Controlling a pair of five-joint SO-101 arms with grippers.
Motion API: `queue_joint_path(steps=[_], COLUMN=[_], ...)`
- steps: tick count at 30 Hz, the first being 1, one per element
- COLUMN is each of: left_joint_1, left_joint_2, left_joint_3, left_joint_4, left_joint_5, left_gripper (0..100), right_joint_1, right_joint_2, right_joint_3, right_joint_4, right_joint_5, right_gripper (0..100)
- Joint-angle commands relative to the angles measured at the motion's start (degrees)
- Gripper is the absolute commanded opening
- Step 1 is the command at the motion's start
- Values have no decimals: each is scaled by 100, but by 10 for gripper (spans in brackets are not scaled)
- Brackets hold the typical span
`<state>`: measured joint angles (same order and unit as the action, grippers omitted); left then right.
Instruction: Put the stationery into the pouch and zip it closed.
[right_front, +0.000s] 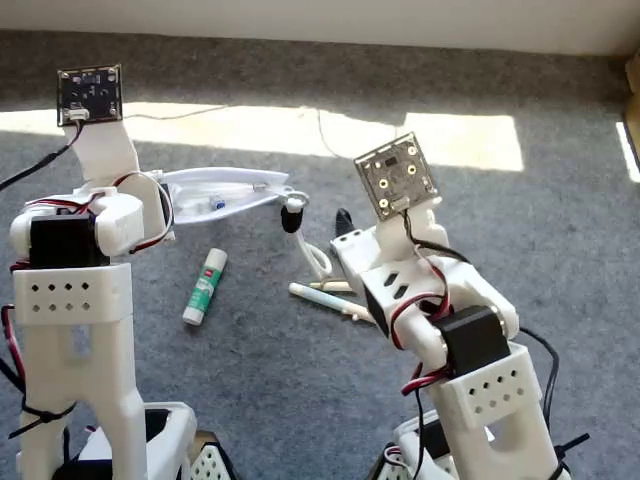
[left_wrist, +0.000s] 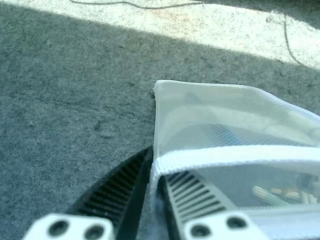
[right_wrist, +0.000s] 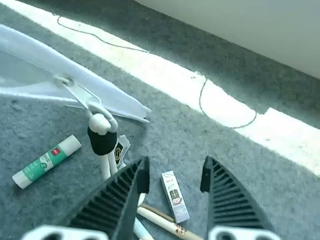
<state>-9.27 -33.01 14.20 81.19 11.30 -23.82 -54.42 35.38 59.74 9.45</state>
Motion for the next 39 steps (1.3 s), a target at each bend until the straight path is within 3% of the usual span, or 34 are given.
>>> queue_joint_path(steps=[1, 8, 13, 20, 39], left_joint_1=[-84, -101, -488, -840, -831], left_joint_2=[66, 66, 40, 40, 40], left_joint_3=[-180, -171, -154, -171, -119], left_joint_4=[0, 0, 9, 18, 18], left_joint_5=[44, 44, 35, 26, 18], left_gripper=[7, 7, 7, 7, 7], right_joint_1=[171, 233, 233, 233, 207], right_joint_2=[549, 1938, 2747, 3873, 6844], right_joint_3=[-391, -804, -998, -1613, -3486], right_joint_4=[374, 453, 444, 418, 453], right_joint_5=[53, 79, 677, 712, 1073], right_gripper=[166, 166, 166, 166, 166])
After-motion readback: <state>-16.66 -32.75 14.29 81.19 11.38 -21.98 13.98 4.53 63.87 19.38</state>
